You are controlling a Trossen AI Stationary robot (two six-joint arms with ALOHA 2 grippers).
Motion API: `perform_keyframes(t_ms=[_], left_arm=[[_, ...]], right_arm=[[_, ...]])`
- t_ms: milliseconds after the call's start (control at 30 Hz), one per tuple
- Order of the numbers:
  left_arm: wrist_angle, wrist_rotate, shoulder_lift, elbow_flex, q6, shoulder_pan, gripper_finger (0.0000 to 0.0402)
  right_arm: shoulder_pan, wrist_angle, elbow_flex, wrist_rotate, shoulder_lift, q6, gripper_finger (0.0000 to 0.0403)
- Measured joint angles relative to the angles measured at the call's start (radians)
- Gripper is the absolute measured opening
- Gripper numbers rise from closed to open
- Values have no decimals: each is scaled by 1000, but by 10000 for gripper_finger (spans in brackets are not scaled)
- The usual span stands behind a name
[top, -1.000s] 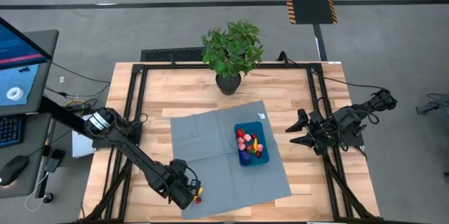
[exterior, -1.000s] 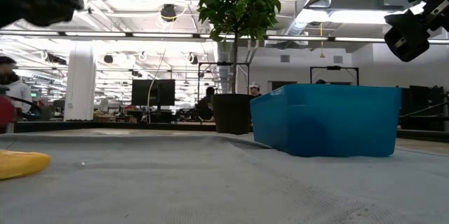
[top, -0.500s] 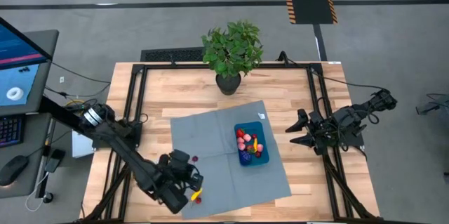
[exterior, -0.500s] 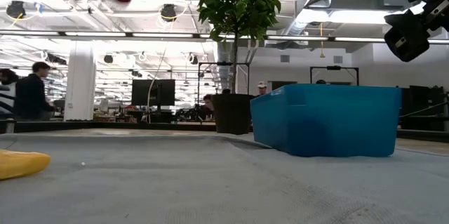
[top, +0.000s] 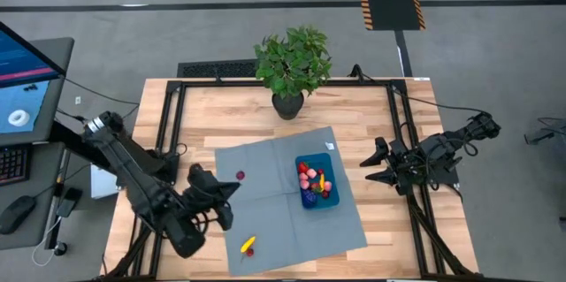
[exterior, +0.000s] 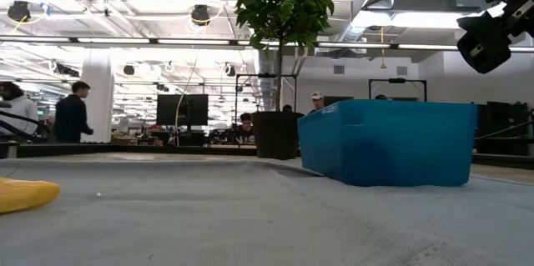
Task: Pick and placing Produce into tupperware
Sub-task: Put the red cherry into the bin
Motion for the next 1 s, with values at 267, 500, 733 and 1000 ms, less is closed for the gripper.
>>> perform_keyframes(t_ms=[267, 500, 733, 1000], left_arm=[[17, -10, -105, 0, 276, -34, 0], [107, 65, -176, -1, 540, -40, 0], [162, 117, -248, -2, 775, -11, 0], [68, 65, -280, -2, 1079, 53, 0]], right_arm=[[0, 3, 0, 1, 0, 1, 249], [-2, 8, 0, 18, 0, -5, 249], [-2, 8, 0, 29, 0, -20, 249], [-2, 7, 0, 28, 0, -26, 249]])
